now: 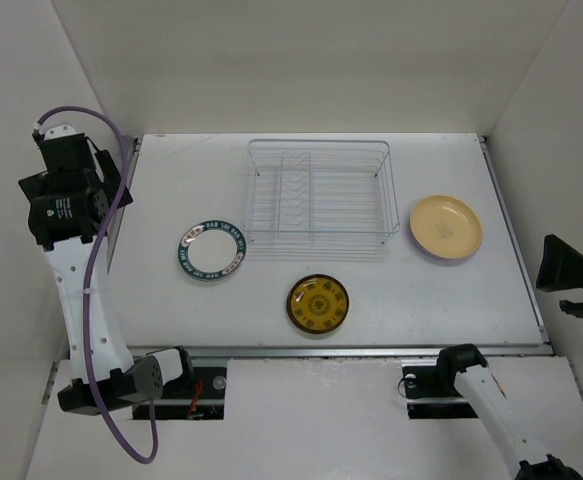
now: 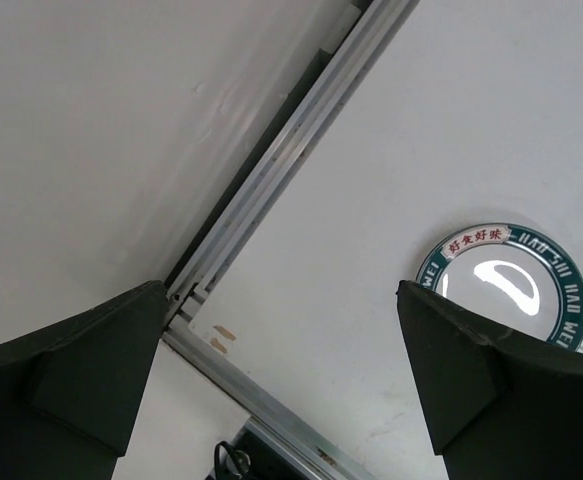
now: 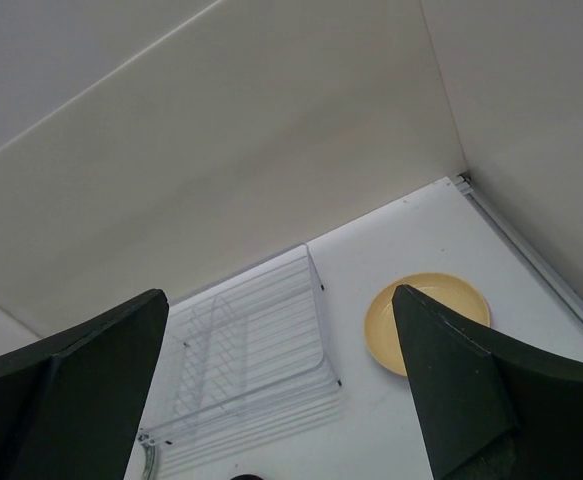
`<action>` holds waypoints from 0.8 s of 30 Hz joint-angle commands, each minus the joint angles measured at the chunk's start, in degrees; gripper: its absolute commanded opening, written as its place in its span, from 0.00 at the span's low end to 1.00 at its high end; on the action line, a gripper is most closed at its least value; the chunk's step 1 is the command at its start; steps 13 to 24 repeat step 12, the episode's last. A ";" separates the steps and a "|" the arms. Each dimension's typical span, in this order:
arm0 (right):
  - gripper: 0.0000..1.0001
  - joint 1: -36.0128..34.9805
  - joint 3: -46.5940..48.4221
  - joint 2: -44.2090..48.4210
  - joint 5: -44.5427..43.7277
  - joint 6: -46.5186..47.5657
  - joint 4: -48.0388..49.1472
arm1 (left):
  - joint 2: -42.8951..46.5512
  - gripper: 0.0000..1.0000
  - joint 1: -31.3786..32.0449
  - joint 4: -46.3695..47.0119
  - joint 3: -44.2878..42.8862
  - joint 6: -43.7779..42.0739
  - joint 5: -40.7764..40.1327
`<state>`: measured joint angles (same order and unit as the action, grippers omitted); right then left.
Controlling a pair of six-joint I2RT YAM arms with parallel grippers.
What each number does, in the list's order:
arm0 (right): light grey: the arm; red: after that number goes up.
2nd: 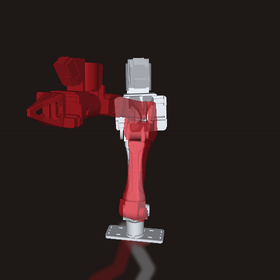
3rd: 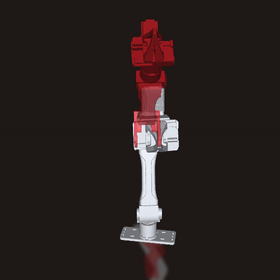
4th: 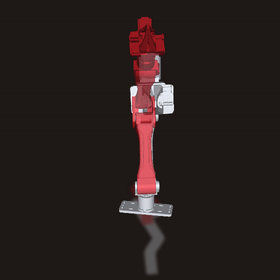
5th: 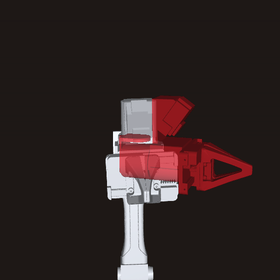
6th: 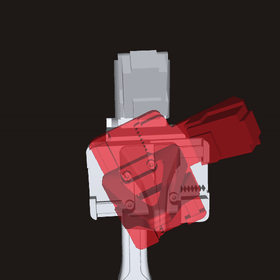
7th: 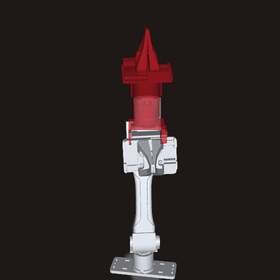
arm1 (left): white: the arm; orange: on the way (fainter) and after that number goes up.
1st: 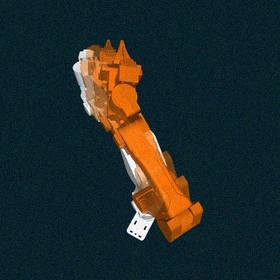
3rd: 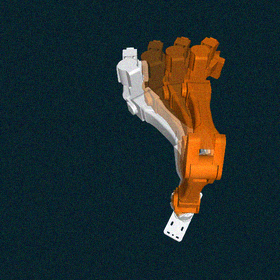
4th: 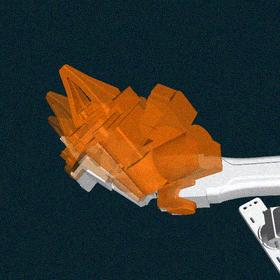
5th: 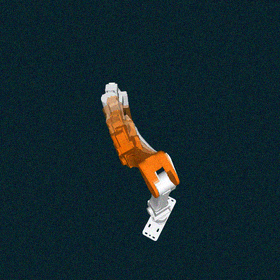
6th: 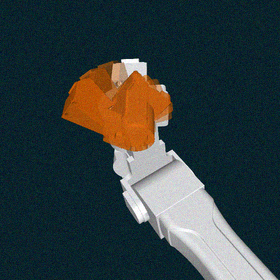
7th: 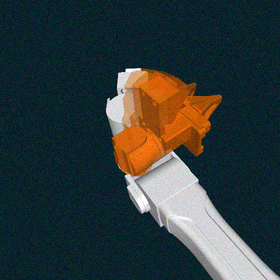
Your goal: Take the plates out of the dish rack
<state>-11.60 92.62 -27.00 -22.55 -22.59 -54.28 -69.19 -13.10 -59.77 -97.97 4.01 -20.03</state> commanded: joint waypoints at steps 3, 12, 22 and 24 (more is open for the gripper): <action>1.00 0.26 3.17 4.06 0.31 -2.02 -6.88 | 3.97 1.00 0.18 0.97 -1.17 1.88 1.22; 1.00 0.26 5.03 8.19 0.84 -4.74 -12.42 | 14.07 1.00 0.18 1.58 8.23 0.03 5.17; 1.00 0.26 5.03 8.19 0.84 -4.74 -12.42 | 14.07 1.00 0.18 1.58 8.23 0.03 5.17; 1.00 0.26 5.03 8.19 0.84 -4.74 -12.42 | 14.07 1.00 0.18 1.58 8.23 0.03 5.17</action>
